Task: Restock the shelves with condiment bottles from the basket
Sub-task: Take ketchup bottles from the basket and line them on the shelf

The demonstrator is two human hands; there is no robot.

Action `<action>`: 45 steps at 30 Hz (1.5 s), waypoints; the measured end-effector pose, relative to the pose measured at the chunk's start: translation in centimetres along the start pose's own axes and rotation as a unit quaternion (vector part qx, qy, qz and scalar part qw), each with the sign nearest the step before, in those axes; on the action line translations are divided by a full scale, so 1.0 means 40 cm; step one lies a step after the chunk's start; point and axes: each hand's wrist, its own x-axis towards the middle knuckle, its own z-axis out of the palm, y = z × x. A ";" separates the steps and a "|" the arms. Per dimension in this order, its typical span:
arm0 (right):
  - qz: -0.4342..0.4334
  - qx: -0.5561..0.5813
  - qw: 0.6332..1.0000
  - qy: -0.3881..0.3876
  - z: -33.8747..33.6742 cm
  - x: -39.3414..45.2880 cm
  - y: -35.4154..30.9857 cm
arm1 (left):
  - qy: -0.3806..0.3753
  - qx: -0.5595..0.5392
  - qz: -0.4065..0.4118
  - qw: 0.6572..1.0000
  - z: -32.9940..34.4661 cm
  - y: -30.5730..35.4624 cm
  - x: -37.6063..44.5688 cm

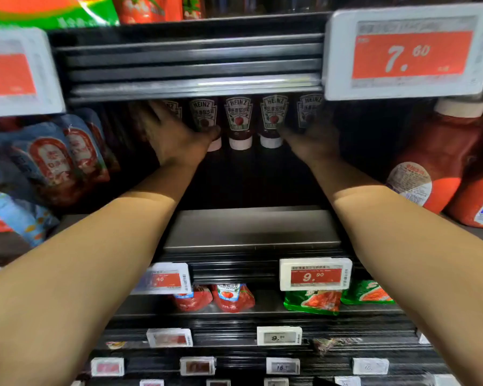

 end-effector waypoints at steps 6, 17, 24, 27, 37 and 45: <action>0.006 -0.014 1.000 0.005 0.001 0.000 0.007 | -0.071 -0.108 -0.112 0.985 0.015 -0.038 0.023; 0.004 -0.069 0.996 0.060 0.014 -0.002 0.006 | -0.066 -0.059 -0.057 0.994 0.028 -0.038 0.028; 0.004 -0.022 0.999 0.030 0.015 -0.007 0.003 | -0.073 -0.063 -0.050 0.994 0.027 -0.039 0.024; 0.008 -0.021 1.000 0.016 0.022 -0.007 -0.002 | -0.074 -0.052 -0.055 0.994 0.030 -0.038 0.023; 0.005 -0.042 0.999 0.020 0.012 -0.010 0.008 | -0.049 -0.020 -0.050 0.997 0.023 -0.045 0.010; -0.080 -0.079 0.993 0.043 -0.041 -0.089 -0.007 | -0.053 -0.029 -0.061 0.996 -0.029 -0.061 -0.009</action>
